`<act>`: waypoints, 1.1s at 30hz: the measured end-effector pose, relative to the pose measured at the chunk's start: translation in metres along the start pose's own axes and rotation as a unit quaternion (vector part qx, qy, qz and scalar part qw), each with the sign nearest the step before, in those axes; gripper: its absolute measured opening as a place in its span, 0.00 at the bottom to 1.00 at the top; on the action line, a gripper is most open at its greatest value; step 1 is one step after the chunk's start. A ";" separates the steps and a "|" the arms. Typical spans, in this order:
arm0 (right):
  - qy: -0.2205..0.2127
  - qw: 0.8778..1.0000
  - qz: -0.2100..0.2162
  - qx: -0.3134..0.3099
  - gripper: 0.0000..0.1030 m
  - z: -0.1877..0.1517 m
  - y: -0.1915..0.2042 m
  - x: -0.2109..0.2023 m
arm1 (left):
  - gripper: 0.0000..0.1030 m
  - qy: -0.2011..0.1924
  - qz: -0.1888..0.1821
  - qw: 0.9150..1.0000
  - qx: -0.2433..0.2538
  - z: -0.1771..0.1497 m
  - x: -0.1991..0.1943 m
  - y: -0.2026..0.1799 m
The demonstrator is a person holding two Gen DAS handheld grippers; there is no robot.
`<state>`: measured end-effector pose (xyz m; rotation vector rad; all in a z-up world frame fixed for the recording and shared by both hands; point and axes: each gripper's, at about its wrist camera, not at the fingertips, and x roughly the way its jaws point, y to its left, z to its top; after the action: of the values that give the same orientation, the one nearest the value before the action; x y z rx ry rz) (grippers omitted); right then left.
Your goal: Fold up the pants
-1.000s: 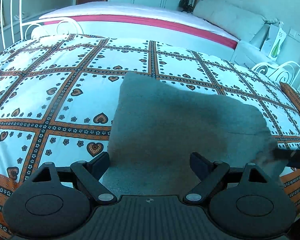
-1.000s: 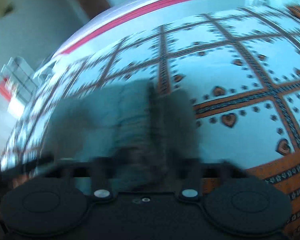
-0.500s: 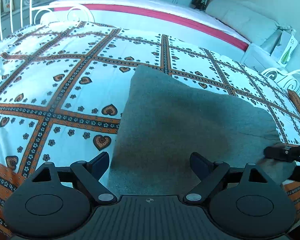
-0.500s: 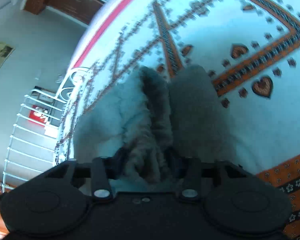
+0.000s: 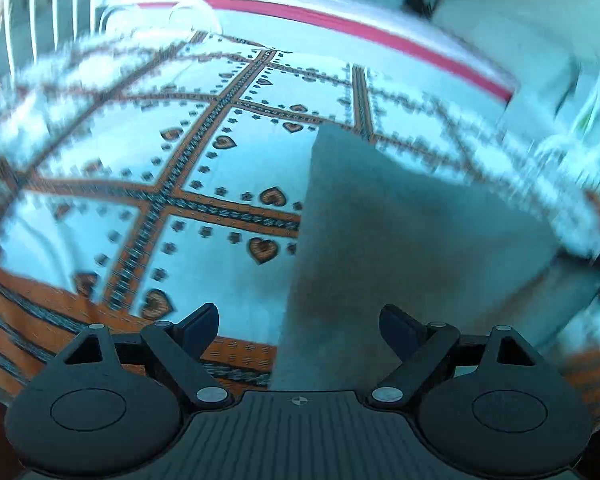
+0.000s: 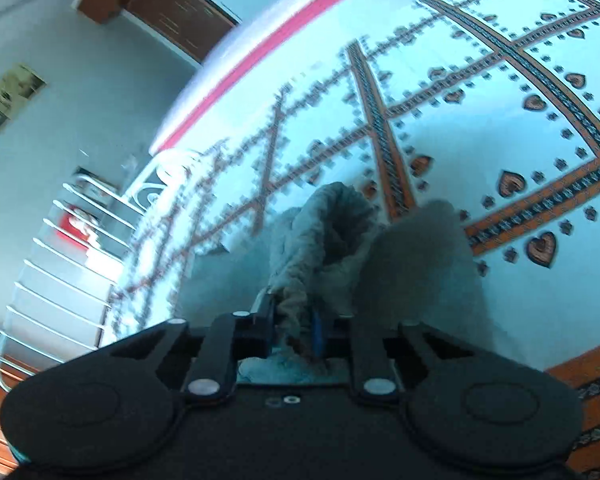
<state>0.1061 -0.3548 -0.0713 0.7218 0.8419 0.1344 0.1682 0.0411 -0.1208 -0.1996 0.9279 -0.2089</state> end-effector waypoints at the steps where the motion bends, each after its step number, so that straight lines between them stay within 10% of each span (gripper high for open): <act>1: 0.006 1.000 -0.010 0.001 0.29 -0.001 -0.005 0.003 | 0.85 0.004 0.005 1.000 0.002 0.002 0.003 0.001; 5: 0.011 0.998 -0.052 0.032 0.59 -0.008 -0.025 0.009 | 0.85 0.018 0.027 0.999 0.024 0.008 0.026 -0.003; 12: 0.059 0.995 0.012 0.080 0.67 -0.014 -0.050 0.032 | 0.85 0.060 0.018 0.998 -0.001 0.009 0.057 -0.002; 14: 0.059 0.992 0.048 0.101 0.38 -0.014 -0.055 0.037 | 0.85 0.057 0.022 0.998 0.002 0.008 0.057 -0.003; 17: 0.061 0.987 0.098 0.114 0.21 -0.011 -0.056 0.036 | 0.85 0.048 0.029 0.998 0.016 0.006 0.056 -0.007; 27: -0.038 0.996 0.061 -0.059 0.17 -0.002 0.035 -0.029 | 0.85 -0.013 0.013 0.999 0.035 0.015 0.032 -0.019; 33: -0.033 0.998 -0.043 -0.037 0.17 -0.007 -0.023 -0.030 | 0.85 0.022 0.002 0.998 0.057 0.010 0.044 -0.032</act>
<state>0.0770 -0.3794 -0.0701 0.6169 0.7994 0.0641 0.1995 -0.0009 -0.1406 -0.0886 0.9562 -0.2633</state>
